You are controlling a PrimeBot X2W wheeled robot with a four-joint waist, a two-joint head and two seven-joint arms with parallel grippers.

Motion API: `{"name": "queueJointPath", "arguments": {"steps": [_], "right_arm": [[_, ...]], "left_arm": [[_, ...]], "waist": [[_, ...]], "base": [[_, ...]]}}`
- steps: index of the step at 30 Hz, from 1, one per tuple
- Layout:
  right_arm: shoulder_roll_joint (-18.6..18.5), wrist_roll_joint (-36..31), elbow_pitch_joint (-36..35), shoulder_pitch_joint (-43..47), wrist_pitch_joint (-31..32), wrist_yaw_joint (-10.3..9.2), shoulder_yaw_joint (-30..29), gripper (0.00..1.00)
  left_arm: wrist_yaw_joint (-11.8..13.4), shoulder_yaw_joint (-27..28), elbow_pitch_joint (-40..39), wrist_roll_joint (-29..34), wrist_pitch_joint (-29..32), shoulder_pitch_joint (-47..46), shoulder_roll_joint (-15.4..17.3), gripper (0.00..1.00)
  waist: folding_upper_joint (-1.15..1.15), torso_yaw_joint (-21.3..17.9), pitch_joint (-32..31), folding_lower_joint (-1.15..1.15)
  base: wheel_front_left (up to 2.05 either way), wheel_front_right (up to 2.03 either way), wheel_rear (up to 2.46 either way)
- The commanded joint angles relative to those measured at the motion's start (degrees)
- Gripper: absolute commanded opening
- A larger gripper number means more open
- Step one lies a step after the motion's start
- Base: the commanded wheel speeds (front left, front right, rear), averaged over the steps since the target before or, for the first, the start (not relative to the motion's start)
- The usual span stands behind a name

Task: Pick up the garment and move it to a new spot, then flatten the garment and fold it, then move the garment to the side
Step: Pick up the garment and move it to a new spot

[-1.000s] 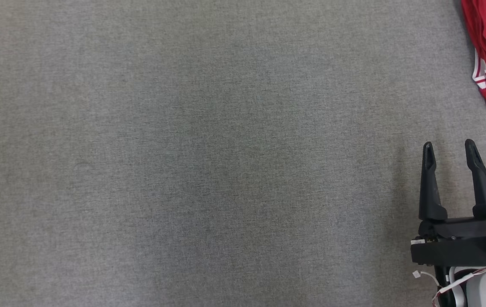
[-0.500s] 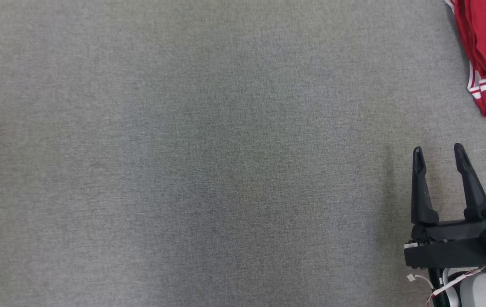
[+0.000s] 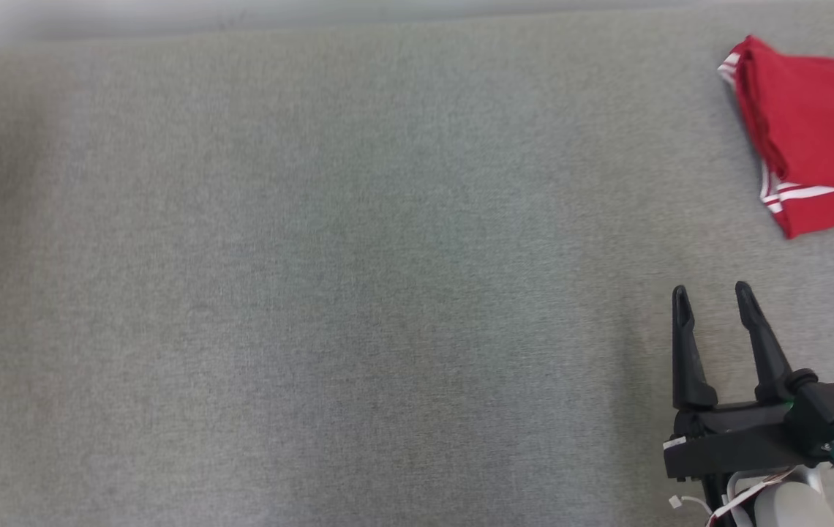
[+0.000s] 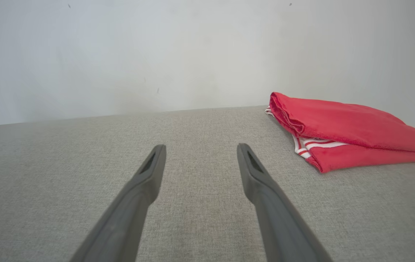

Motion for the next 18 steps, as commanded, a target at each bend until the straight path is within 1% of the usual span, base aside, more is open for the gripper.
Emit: {"name": "queueJointPath", "arguments": {"steps": [1,4,9,10,13,18], "right_arm": [[0.15,0.39,0.4,0.68,-0.37,-0.17,-0.02,1.0],[0.37,1.11,1.76,0.73,-0.67,-0.17,0.39,1.0],[0.58,2.46,3.59,0.82,-1.0,-0.17,0.69,1.0],[0.62,3.26,3.79,0.78,-1.02,-0.17,0.89,1.0],[0.62,4.71,3.79,1.14,-1.04,-0.17,1.22,1.0],[0.63,6.05,3.43,1.88,-1.06,-0.17,1.5,1.0]], "left_arm": [[-0.3,-0.64,-1.18,0.06,-0.06,-0.96,-0.76,0.0],[-0.26,-2.85,-5.65,0.1,0.92,-2.47,-2.12,0.0],[-0.22,-7.7,-14.55,-0.89,4.0,-3.89,-5.39,0.0],[-0.23,-9.57,-17.89,-1.67,5.42,-3.94,-6.92,0.0],[-0.24,-12.16,-22.14,-2.16,7.31,-3.56,-9.57,0.0],[-0.24,-16.43,-26.5,-3.18,9.4,-1.49,-14.71,0.0]], "waist": [[0.0,-1.05,-2.19,0.01],[0.0,-2.82,-3.52,0.01],[0.0,-6.84,-4.91,0.01],[0.0,-8.56,-5.29,0.01],[0.0,-11.12,-5.69,0.01],[0.0,-14.31,-5.8,0.01]], "base": [[0.0,0.0,0.0],[0.0,0.0,0.0],[0.0,0.0,0.0],[0.0,0.0,0.0],[0.0,0.0,0.0],[0.0,0.0,0.0]]}}
